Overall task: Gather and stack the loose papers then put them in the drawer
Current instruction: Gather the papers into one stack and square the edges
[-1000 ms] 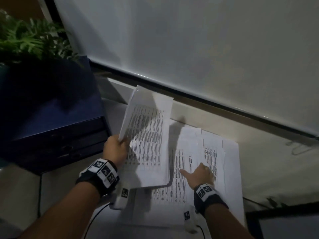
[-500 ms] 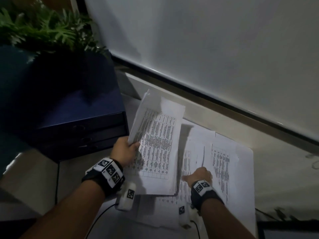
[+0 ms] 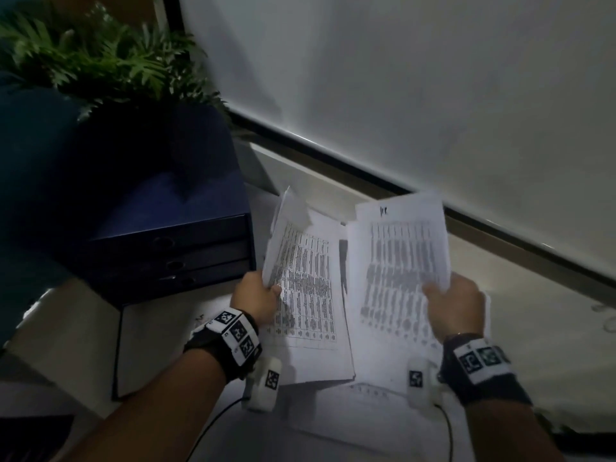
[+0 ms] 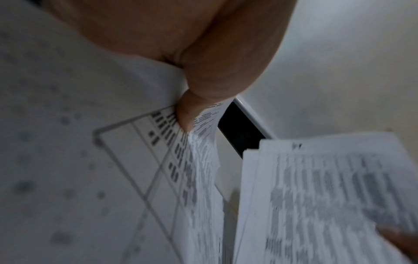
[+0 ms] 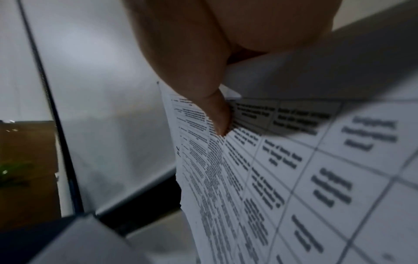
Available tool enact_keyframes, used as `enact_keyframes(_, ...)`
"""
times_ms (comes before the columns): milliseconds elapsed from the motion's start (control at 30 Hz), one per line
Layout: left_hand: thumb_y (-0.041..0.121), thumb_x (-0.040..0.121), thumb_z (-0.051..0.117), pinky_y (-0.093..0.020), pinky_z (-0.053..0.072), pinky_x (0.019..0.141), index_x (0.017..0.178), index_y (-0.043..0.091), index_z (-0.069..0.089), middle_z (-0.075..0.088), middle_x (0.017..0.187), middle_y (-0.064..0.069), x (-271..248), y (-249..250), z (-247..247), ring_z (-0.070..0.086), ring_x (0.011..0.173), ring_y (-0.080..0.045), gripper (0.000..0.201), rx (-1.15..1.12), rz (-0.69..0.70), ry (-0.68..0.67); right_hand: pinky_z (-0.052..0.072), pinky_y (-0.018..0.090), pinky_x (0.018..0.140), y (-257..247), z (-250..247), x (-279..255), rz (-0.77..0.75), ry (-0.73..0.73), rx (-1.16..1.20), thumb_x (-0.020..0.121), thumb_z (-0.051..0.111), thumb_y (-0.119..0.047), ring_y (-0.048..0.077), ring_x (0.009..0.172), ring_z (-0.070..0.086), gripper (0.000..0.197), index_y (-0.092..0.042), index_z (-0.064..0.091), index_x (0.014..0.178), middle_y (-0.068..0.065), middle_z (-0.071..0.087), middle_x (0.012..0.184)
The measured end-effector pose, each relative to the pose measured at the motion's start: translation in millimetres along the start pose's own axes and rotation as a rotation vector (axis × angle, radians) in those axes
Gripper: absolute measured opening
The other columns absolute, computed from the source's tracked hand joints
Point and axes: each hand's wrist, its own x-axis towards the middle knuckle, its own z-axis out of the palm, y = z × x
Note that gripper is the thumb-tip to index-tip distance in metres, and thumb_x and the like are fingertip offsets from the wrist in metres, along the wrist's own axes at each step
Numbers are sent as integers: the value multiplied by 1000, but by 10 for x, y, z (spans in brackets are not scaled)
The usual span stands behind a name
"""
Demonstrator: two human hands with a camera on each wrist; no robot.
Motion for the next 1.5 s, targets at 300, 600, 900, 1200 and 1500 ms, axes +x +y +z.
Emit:
enact_keyframes(300, 15, 91, 52, -30, 55, 64, 103, 13, 55, 67, 91, -8, -207, -14, 626, 68, 80, -26, 13, 26, -123, -152, 61, 48, 73, -323, -836, 312, -180, 108, 176, 82, 75, -23, 26, 75, 72, 28, -8, 74, 105, 6, 75, 86)
enact_keyframes(600, 20, 93, 58, -24, 45, 64, 105, -1, 63, 64, 92, -11, -197, -166, 790, 60, 79, -25, 25, -50, -213, -157, 59, 36, 82, 703, 544, 186, 154, -376, 52, 82, 76, -11, 22, 84, 70, 32, -11, 73, 114, 5, 75, 102)
enact_keyframes(900, 18, 89, 66, -30, 54, 83, 118, 9, 55, 68, 106, -6, -219, -128, 881, 65, 93, -25, 33, -146, -147, -154, 44, 25, 96, 592, 907, -262, 162, -424, -42, 99, 55, -10, 30, 130, 52, 50, -7, 42, 148, 9, 50, 146)
enact_keyframes(1200, 7, 88, 52, -31, 47, 72, 131, 22, 51, 65, 108, -7, -223, 44, 178, 62, 88, -28, 45, 19, 74, 59, 40, 51, 110, 763, 909, -164, 195, -237, -197, 91, 60, -42, 30, 135, 46, 60, -14, 47, 143, 9, 51, 145)
enact_keyframes(1500, -4, 84, 54, -29, 47, 71, 129, 18, 55, 64, 98, -4, -145, -10, -90, 61, 83, -25, 50, -36, 101, 101, 34, 53, 112, 626, 1061, -128, 345, -372, -362, 67, 83, -55, 40, 144, 27, 116, -3, 22, 151, 21, 28, 156)
